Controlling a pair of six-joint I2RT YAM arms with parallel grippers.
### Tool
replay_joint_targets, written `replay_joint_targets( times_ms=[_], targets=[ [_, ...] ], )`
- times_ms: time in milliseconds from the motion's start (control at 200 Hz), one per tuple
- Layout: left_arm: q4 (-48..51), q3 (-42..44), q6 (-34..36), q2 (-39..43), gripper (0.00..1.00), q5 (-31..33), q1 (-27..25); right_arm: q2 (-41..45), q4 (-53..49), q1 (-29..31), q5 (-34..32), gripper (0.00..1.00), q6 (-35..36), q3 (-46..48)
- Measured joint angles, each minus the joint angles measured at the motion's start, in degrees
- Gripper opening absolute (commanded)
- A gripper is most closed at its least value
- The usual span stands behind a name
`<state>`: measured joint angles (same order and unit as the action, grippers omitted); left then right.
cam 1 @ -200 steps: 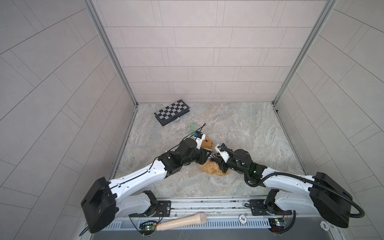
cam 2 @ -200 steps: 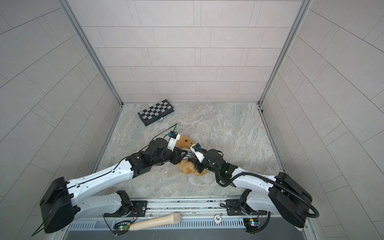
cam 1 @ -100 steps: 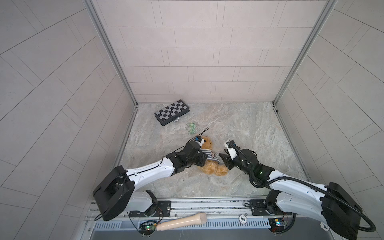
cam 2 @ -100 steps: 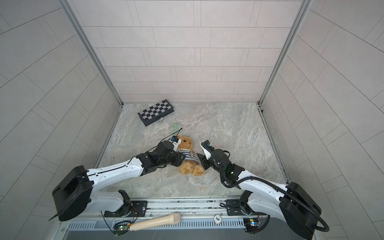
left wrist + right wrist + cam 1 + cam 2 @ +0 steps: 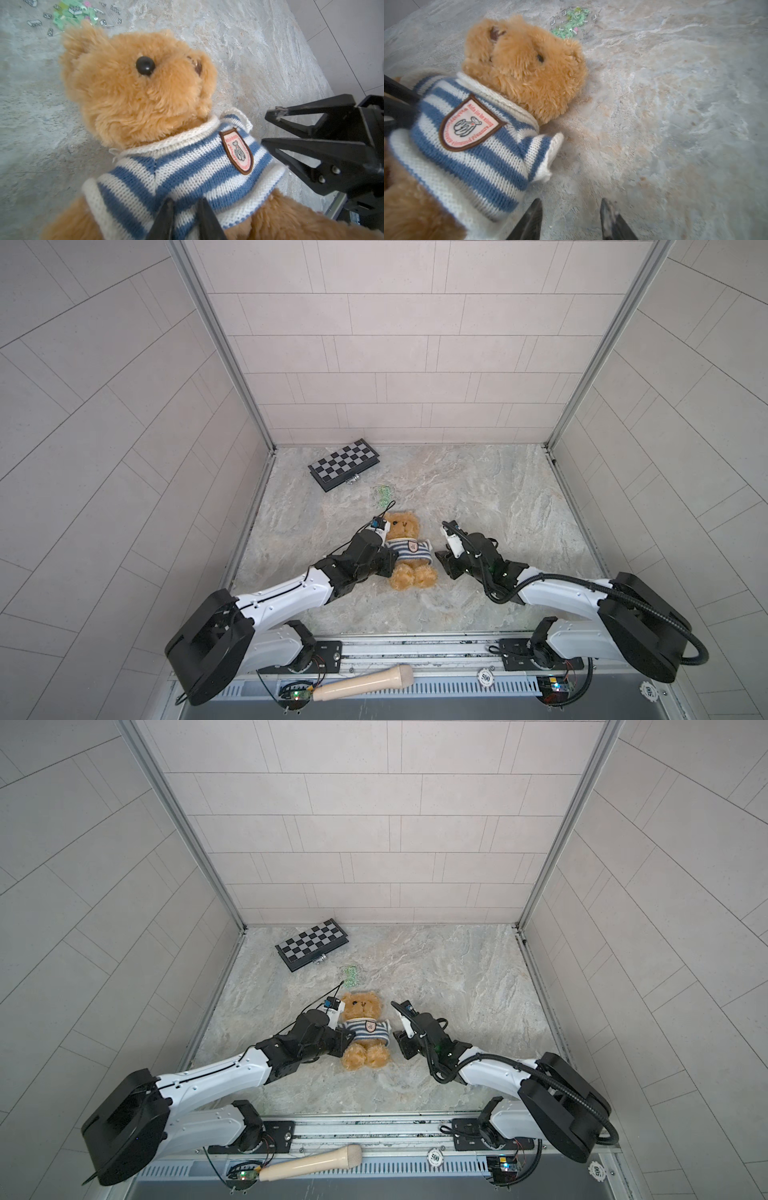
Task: Dress the teddy bear
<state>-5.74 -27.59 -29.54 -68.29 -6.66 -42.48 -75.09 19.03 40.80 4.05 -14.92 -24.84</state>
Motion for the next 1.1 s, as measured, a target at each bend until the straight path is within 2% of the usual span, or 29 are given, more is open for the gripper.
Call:
replay_joint_targets(
  times_ms=[205,496,586,786,926,1101],
  targets=[
    [-2.6,2.8,-0.8,1.2,0.27,-1.1,0.9,-7.3,4.3,0.3,3.8,0.45,-1.5,-3.4],
    [-3.9,4.4,-2.0,1.9,0.29,-2.0,1.9,-7.6,7.2,4.5,3.7,0.42,-3.5,-3.8],
    [-5.1,5.2,-2.7,1.9,0.34,-3.2,2.9,-6.4,7.8,5.9,3.2,0.42,-4.8,-2.9],
    [-6.1,6.9,-4.5,2.2,0.52,-4.9,4.7,-5.7,9.4,9.3,2.1,0.41,-6.6,-2.4],
    [-4.5,7.6,-5.6,5.8,0.73,-5.2,4.9,-6.6,11.1,9.7,2.0,0.40,-7.6,-2.3],
    [-4.1,7.8,-6.7,10.9,0.75,-8.3,4.9,-7.1,12.6,11.1,3.0,0.40,-7.9,-2.3]
  ],
)
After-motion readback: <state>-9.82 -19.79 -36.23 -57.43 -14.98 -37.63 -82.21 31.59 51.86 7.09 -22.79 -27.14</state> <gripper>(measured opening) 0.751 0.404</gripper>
